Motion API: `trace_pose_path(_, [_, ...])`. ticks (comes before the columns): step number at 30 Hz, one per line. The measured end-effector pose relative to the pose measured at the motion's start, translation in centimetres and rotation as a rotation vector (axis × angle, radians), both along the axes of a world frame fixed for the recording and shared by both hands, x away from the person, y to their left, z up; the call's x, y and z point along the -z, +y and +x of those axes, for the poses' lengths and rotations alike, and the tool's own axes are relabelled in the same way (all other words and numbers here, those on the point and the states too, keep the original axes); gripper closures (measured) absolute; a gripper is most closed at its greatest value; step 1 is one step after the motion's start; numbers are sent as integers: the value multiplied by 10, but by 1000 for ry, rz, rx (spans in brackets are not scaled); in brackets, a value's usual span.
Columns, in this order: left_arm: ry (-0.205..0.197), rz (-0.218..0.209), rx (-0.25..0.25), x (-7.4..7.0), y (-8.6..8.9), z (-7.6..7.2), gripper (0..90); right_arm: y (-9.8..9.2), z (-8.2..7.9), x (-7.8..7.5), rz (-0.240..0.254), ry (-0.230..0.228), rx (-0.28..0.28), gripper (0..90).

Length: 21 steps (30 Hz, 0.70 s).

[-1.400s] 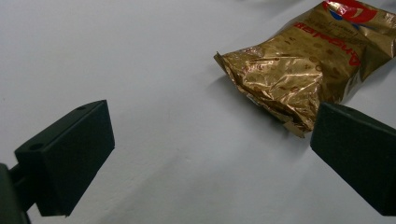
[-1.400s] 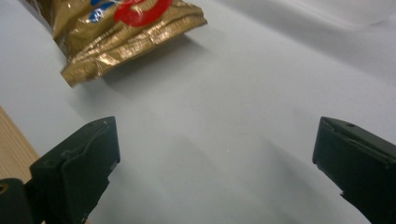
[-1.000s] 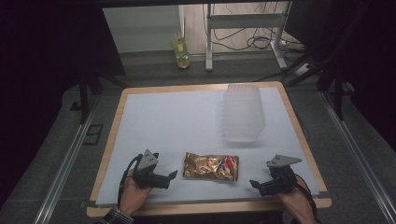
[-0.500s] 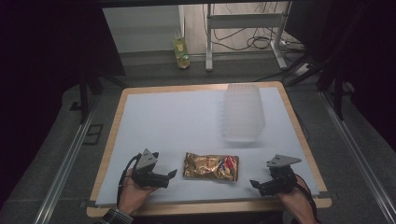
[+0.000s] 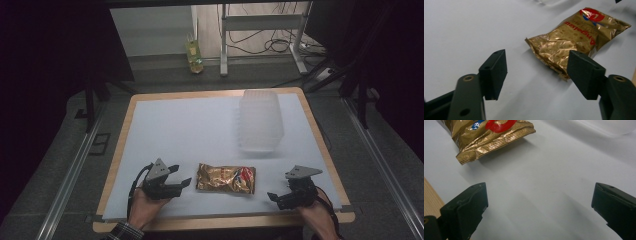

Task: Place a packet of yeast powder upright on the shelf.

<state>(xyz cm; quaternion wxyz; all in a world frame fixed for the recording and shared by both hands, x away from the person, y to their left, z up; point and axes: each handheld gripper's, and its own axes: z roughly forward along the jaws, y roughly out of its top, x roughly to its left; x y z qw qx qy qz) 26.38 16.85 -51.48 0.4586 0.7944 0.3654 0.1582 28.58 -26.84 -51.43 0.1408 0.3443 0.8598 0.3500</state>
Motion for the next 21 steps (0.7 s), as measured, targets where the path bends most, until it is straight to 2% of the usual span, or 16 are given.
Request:
trace_pose_path(9, [0, -33, 19, -4, -11, 3, 499, 0, 1, 0, -3, 0, 0, 8])
trace_pose_path(13, [-2, -46, 27, -4, -18, 7, 623, 0, 0, 0, -8, 0, 1, 9])
trace_pose_path(14, [1, -48, 31, -4, -20, 9, 623, 0, 0, 0, -8, 0, 1, 9])
trace_pose_path(16, [4, -46, 34, -3, -23, 10, 699, 0, 1, 0, -10, -2, 2, 9])
trace_pose_path(17, [7, -48, 38, -2, -24, 11, 699, 0, 1, 0, -10, -2, 2, 9])
trace_pose_path(21, [3, -31, 50, -1, -31, 13, 796, 0, 0, 0, -13, -2, 1, 9])
